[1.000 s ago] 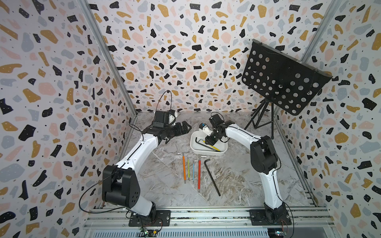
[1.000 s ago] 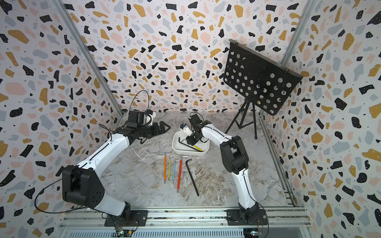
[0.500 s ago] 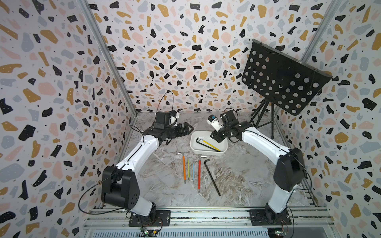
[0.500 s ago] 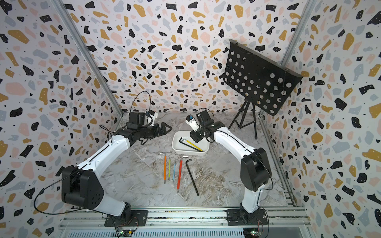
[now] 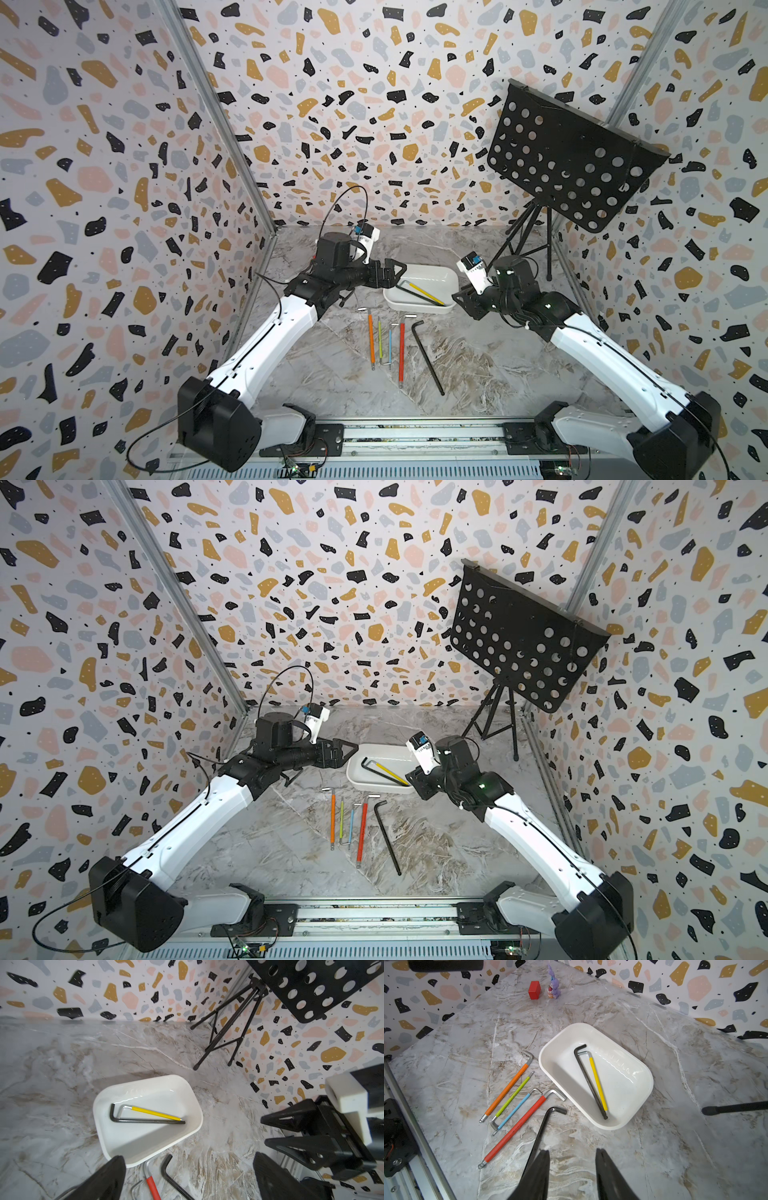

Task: Put the hex key on the desktop into the storage box
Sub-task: Place the Allen key in the storage box, then pick up the Allen key from the center of the board.

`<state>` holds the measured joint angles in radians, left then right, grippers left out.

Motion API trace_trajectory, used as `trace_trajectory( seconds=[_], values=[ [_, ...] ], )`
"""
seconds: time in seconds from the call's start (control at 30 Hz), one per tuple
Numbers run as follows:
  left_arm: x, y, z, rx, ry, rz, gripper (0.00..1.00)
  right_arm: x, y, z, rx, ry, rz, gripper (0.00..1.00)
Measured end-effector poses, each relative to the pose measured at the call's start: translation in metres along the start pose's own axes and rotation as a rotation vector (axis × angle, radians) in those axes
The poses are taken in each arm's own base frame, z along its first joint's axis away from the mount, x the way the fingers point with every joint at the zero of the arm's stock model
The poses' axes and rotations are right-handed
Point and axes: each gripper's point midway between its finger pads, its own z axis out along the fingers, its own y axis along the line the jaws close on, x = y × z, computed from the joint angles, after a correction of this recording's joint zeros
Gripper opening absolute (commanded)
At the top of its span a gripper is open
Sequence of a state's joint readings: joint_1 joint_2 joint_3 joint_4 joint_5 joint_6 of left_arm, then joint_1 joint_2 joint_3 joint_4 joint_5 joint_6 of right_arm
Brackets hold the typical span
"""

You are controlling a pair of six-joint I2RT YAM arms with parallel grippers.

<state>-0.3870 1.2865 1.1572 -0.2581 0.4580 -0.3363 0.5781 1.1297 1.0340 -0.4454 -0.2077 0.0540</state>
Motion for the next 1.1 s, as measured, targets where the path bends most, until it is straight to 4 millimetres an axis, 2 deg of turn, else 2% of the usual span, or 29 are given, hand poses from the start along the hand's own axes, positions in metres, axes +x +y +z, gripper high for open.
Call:
trace_trajectory(
  seconds=[0.1,0.17,0.37,0.47,0.6,0.73,0.87,0.97,1.1],
  values=[
    [0.005,0.003,-0.001,-0.009,0.004,-0.006,1.00,0.012,0.001,-0.005,0.001,-0.003,0.025,0.45],
    [0.014,0.006,-0.002,-0.013,0.025,-0.020,1.00,0.026,0.001,-0.003,0.000,0.022,0.048,0.46],
    [0.052,0.013,-0.013,-0.039,0.080,-0.072,1.00,0.066,0.000,0.012,-0.002,0.108,0.141,0.52],
    [0.068,0.020,-0.019,-0.078,0.101,-0.101,1.00,0.085,0.002,0.022,0.001,0.120,0.202,0.58],
    [0.074,0.026,-0.023,-0.118,0.113,-0.116,1.00,0.113,0.007,0.033,0.015,0.150,0.272,0.67],
    [0.078,0.030,-0.025,-0.142,0.123,-0.126,1.00,0.116,0.015,0.043,0.014,0.149,0.316,0.69],
    [0.079,0.037,-0.026,-0.178,0.123,-0.127,1.00,0.122,0.027,0.062,0.006,0.185,0.329,0.69],
    [0.080,0.041,-0.027,-0.204,0.124,-0.127,1.00,0.131,0.035,0.077,0.014,0.242,0.324,0.68],
    [0.083,0.046,-0.029,-0.235,0.132,-0.129,1.00,0.132,0.047,0.096,0.027,0.295,0.304,0.65]
  ],
)
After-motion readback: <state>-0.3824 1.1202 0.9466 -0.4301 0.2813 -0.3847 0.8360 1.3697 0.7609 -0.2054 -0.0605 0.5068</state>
